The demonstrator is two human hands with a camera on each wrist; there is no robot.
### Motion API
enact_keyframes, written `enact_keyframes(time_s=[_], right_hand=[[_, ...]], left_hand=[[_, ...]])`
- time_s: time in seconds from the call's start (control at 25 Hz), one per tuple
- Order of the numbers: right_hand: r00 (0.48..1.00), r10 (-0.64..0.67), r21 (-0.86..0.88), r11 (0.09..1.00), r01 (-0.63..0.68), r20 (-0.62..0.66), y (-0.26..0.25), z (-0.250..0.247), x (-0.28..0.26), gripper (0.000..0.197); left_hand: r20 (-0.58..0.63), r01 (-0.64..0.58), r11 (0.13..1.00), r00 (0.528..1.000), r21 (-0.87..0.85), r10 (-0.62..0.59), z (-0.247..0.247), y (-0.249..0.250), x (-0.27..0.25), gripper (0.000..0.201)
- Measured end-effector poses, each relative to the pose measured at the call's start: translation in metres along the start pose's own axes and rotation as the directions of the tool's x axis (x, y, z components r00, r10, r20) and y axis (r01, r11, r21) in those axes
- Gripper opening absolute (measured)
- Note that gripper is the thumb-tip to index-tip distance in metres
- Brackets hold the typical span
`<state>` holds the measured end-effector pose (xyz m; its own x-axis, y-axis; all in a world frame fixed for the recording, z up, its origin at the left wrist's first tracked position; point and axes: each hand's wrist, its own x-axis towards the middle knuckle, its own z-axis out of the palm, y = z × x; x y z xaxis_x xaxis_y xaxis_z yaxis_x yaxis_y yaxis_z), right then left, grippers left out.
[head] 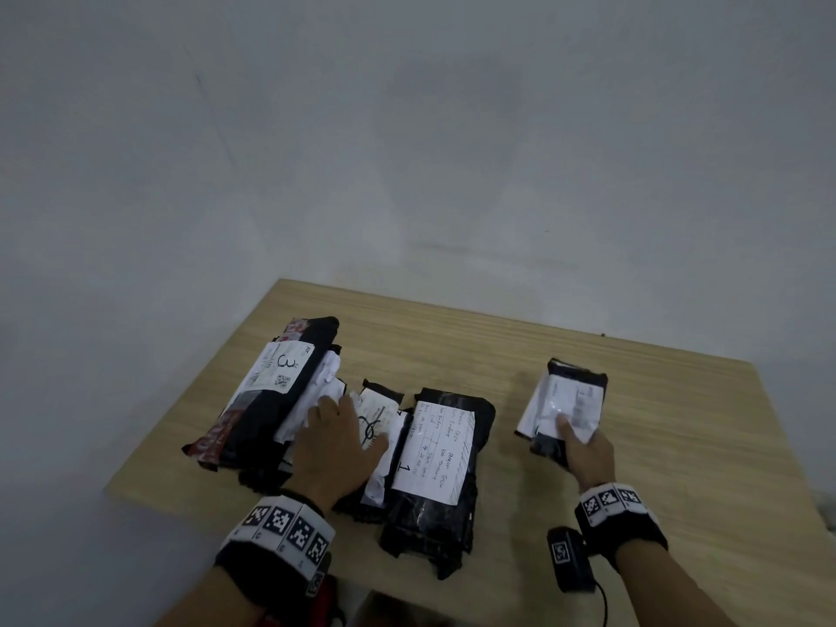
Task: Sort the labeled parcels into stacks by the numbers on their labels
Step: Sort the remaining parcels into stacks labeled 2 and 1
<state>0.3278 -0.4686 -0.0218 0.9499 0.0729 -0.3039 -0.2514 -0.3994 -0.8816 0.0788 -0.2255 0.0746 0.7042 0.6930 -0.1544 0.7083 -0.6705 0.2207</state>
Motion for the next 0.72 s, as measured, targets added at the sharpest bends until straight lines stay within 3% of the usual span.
enact_keyframes(time_s=[0.08,0.16,0.24,0.32,0.4,0.48,0.64,0.72], right_hand=[[0.986,-0.021,0.31,0.95,-0.032,0.165,-0.033,0.009,-0.014,0.042],[0.908,-0.067,0.439,0.889,-0.134,0.413,-0.064,0.019,-0.034,0.054],[0.8,-0.102,0.398,0.9,-0.179,0.591,-0.084,0.03,-0.056,0.055],[0.711,-0.13,0.328,0.933,-0.148,0.691,-0.088,0.039,-0.076,0.04],[0.66,-0.131,0.27,0.956,-0.113,0.74,-0.083,0.044,-0.089,0.032],[0.686,-0.115,0.279,0.951,-0.132,0.719,-0.077,0.047,-0.092,0.032],[0.881,0.013,0.493,0.825,-0.276,0.472,-0.068,0.043,-0.07,0.025],[0.926,0.05,0.497,0.832,-0.246,0.373,-0.066,0.039,-0.061,0.016]], left_hand=[[-0.026,-0.072,0.985,0.997,-0.154,0.069,-0.01,0.014,0.005,0.046],[0.012,-0.081,0.913,0.996,-0.401,0.093,-0.016,0.029,0.01,0.033],[0.106,-0.013,0.779,0.989,-0.627,0.102,-0.02,0.042,0.017,0.036],[0.171,0.045,0.646,0.976,-0.762,0.134,-0.019,0.051,0.021,0.038],[0.19,0.072,0.563,0.97,-0.823,0.153,-0.016,0.052,0.022,0.036],[0.197,0.09,0.544,0.97,-0.834,0.141,-0.014,0.044,0.021,0.031],[0.198,0.085,0.616,0.973,-0.783,0.118,-0.014,0.022,0.021,0.031],[0.207,0.095,0.63,0.972,-0.771,0.108,-0.014,0.014,0.023,0.028]])
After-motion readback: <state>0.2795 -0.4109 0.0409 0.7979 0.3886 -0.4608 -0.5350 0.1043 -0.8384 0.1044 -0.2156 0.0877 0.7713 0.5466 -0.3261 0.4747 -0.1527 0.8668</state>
